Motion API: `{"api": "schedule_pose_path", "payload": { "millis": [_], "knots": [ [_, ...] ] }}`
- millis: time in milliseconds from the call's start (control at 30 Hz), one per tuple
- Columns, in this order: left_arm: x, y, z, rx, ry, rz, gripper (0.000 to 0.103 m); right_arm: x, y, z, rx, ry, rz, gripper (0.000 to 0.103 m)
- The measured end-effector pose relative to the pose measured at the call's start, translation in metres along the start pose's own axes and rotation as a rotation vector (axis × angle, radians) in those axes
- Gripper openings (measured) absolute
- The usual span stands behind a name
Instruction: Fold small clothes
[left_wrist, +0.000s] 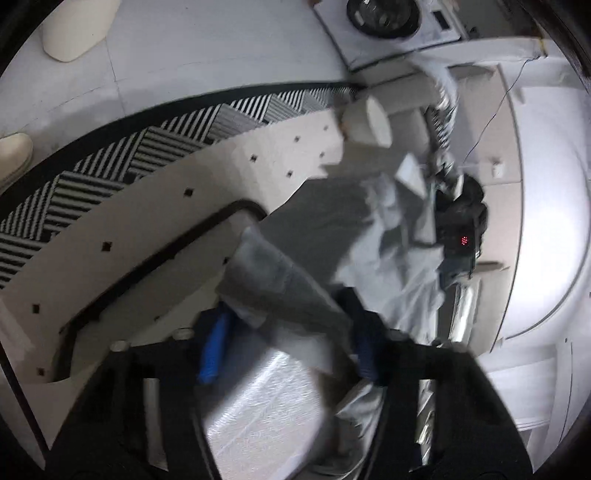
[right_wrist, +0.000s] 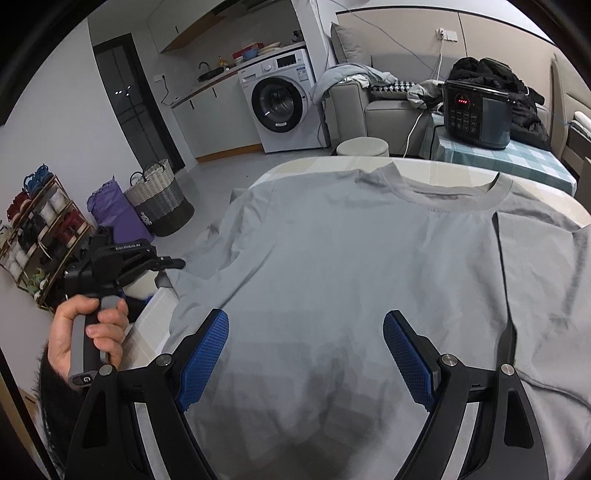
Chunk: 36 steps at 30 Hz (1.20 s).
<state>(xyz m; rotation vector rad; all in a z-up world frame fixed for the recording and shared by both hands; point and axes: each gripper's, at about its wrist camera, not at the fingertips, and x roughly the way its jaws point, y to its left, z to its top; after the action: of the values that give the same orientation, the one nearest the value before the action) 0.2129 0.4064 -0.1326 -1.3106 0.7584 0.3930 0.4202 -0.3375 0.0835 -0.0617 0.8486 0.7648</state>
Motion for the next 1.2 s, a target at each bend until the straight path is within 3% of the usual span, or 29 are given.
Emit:
{"api": "schedule_pose_path", "payload": {
  "millis": [67, 133, 200, 433, 567, 667, 767, 1000, 1100, 1200],
  "knots": [
    [-0.009, -0.011, -0.003, 0.055, -0.064, 0.011, 0.018, 0.003, -0.002, -0.003, 0.0, 0.007, -0.003, 0.088],
    [-0.019, -0.025, -0.005, 0.111, -0.131, -0.001, 0.011, 0.004, -0.003, -0.006, 0.006, 0.015, -0.001, 0.088],
    [-0.028, -0.04, -0.009, 0.156, -0.173, -0.024, 0.009, 0.006, -0.006, -0.009, 0.01, 0.021, 0.001, 0.088],
    [-0.047, -0.136, -0.043, 0.477, -0.32, -0.076, 0.007, -0.001, -0.016, -0.011, 0.018, 0.005, -0.003, 0.088],
    [-0.052, -0.187, -0.057, 0.601, -0.355, -0.074, 0.006, -0.004, -0.029, -0.012, 0.046, 0.0, 0.001, 0.088],
    [-0.056, -0.203, -0.049, 0.634, -0.373, -0.029, 0.006, -0.002, -0.037, -0.014, 0.066, 0.008, 0.007, 0.088],
    [-0.056, -0.195, -0.027, 0.598, -0.341, 0.039, 0.006, -0.003, -0.04, -0.017, 0.067, 0.01, 0.014, 0.088],
    [-0.027, -0.1, 0.015, 0.414, -0.161, 0.13, 0.008, 0.002, -0.047, -0.023, 0.084, 0.041, 0.01, 0.088],
    [-0.014, -0.067, 0.025, 0.343, -0.108, 0.134, 0.025, 0.002, -0.047, -0.023, 0.08, 0.044, 0.012, 0.088],
    [-0.018, -0.043, 0.043, 0.257, -0.104, 0.082, 0.05, 0.003, -0.047, -0.023, 0.07, 0.045, 0.015, 0.088]
  ]
}}
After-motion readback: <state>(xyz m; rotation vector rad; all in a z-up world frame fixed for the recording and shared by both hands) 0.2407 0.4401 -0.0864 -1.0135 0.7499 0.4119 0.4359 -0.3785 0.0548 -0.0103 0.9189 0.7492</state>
